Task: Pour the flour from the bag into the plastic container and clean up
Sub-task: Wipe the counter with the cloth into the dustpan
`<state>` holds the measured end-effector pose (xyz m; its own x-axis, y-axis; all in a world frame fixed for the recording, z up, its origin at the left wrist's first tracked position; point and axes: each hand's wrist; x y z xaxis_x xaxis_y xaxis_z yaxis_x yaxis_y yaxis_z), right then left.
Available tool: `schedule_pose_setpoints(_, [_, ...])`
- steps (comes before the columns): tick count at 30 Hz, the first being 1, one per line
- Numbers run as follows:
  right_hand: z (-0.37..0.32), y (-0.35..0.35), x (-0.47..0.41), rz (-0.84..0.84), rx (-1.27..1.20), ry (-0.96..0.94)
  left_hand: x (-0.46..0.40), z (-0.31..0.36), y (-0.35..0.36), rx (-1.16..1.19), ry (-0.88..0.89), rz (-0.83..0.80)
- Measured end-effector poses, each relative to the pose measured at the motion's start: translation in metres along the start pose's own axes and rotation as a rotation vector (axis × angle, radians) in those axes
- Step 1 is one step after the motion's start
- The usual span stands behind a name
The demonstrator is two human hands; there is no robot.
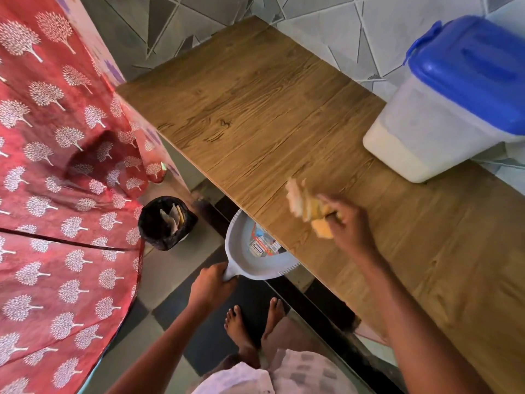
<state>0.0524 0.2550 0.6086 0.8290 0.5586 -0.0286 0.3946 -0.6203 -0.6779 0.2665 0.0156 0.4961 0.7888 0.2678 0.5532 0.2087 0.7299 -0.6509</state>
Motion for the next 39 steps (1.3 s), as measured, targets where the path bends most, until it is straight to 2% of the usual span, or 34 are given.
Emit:
schedule_pose_setpoints(3, [0.047,-0.045,-0.025,0.182,0.206,0.010,0.006,0.005,0.009,0.018,0.000,0.016])
schedule_pose_setpoints(5, [0.089,-0.072,-0.035,0.229,0.391,0.121,0.008,0.012,0.017,0.012,0.006,0.024])
schedule_pose_setpoints(8, [0.138,-0.088,-0.033,0.136,0.494,0.371,0.012,0.023,0.025,0.018,-0.008,0.004])
schedule_pose_setpoints(10, [0.148,-0.074,-0.022,0.095,0.490,0.391,0.018,0.029,0.031,0.029,-0.035,0.024])
schedule_pose_setpoints(12, [0.141,-0.047,-0.005,0.117,0.480,0.333,0.023,0.033,0.040,0.055,-0.046,0.047])
schedule_pose_setpoints(14, [0.118,-0.021,0.012,0.105,0.438,0.269,0.029,0.036,0.050,0.065,-0.059,0.074])
schedule_pose_setpoints(17, [0.077,0.019,0.045,-0.026,0.349,0.159,0.036,0.039,0.063,0.025,-0.092,0.097])
schedule_pose_setpoints(21, [0.027,0.056,0.092,-0.213,0.119,-0.041,0.046,0.050,0.077,0.035,-0.119,0.125])
schedule_pose_setpoints(23, [0.015,0.057,0.100,-0.249,-0.049,-0.094,0.050,0.054,0.083,0.036,-0.127,0.130])
schedule_pose_setpoints(25, [0.013,0.044,0.096,-0.238,-0.274,-0.046,0.054,0.058,0.089,0.037,-0.133,0.130])
schedule_pose_setpoints(28, [0.027,0.003,0.078,-0.100,-0.505,0.134,0.059,0.063,0.096,0.037,-0.161,0.142])
schedule_pose_setpoints(30, [0.049,-0.038,0.063,0.053,-0.383,0.111,0.062,0.066,0.100,0.043,-0.152,0.146])
schedule_pose_setpoints(32, [0.078,-0.080,0.042,0.177,-0.126,0.065,0.064,0.069,0.101,0.044,-0.146,0.144])
schedule_pose_setpoints(35, [0.134,-0.126,0.012,0.288,0.139,0.229,0.068,0.073,0.100,0.047,-0.151,0.144])
schedule_pose_setpoints(37, [0.163,-0.130,0.004,0.237,0.231,0.373,0.071,0.075,0.100,0.045,-0.148,0.140])
schedule_pose_setpoints(39, [0.175,-0.113,0.008,0.116,0.340,0.423,0.073,0.075,0.101,0.044,-0.146,0.135])
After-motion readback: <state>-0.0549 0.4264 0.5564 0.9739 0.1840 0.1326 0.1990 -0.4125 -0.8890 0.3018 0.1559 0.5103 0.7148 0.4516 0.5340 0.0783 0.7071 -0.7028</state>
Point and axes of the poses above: each hand's wrist, its own x-axis away from the middle knuckle, its own y-axis out of the palm, z = x × y, and after that the axes turned 10 degrees about -z, right-handed
